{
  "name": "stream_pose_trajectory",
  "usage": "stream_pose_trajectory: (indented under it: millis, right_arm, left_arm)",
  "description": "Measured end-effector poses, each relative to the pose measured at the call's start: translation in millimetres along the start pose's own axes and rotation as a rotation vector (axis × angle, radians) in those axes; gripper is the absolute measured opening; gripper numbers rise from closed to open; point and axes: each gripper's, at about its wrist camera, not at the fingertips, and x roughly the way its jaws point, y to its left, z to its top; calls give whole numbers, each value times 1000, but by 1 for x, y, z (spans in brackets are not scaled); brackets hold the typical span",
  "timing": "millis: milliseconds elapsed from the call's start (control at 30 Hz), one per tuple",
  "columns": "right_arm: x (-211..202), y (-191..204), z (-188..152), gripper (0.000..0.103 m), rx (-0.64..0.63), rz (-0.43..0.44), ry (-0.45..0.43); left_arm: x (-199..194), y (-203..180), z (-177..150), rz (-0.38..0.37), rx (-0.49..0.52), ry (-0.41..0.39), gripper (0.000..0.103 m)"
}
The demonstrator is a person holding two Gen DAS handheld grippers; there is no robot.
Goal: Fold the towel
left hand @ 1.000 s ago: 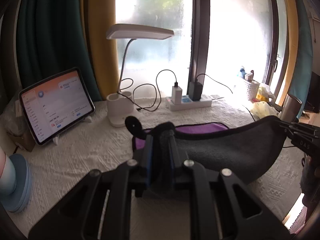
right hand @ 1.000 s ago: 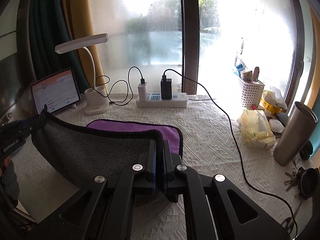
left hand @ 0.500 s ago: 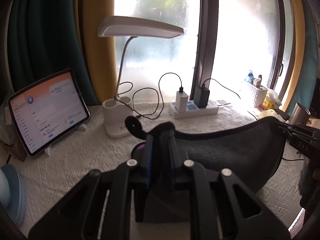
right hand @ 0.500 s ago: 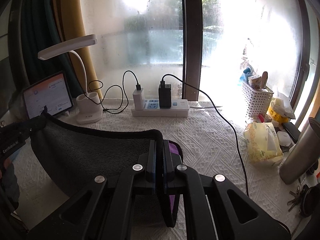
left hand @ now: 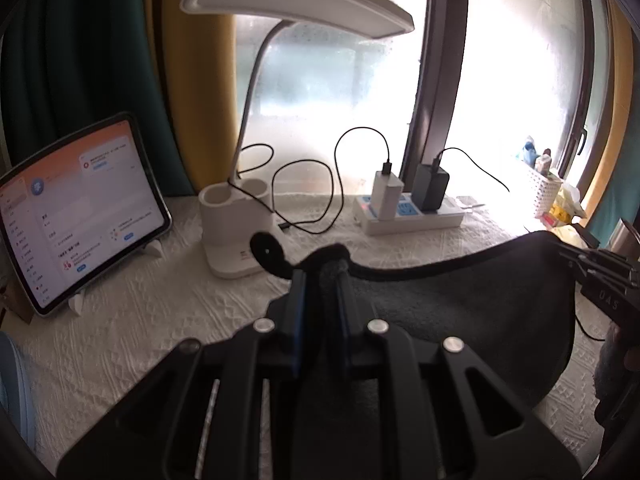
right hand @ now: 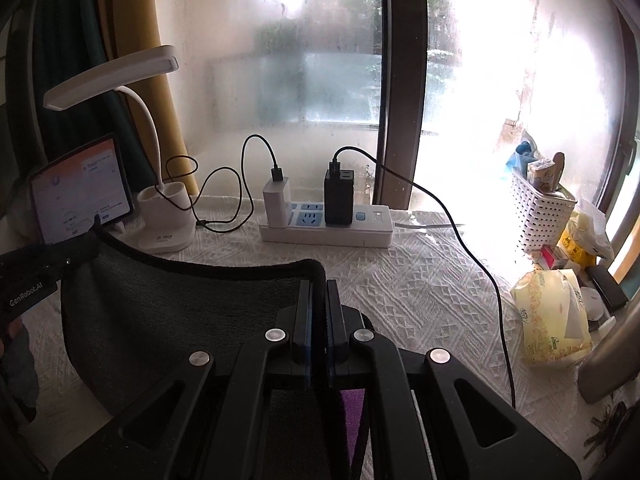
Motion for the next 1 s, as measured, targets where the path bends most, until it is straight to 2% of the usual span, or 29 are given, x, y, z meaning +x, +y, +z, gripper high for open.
stream_pose_trajectory:
  millis: [400,667,767,1000]
  right_arm:
    - [63,-12,-14,6,19,-6,93]
    - [94,-18,-28,6,33,-5,173]
    - [102,-18,-31,6,31,-15,200]
    - [113,-22,-33,7,52,-24,235]
  left_arm:
    - [69,7,-9,34,31,86,15]
    - [107,13,-24,57,26,195,17]
    - [114,15,-26,64,13,230,18]
    - [118,20,-23,50,-24,242,23]
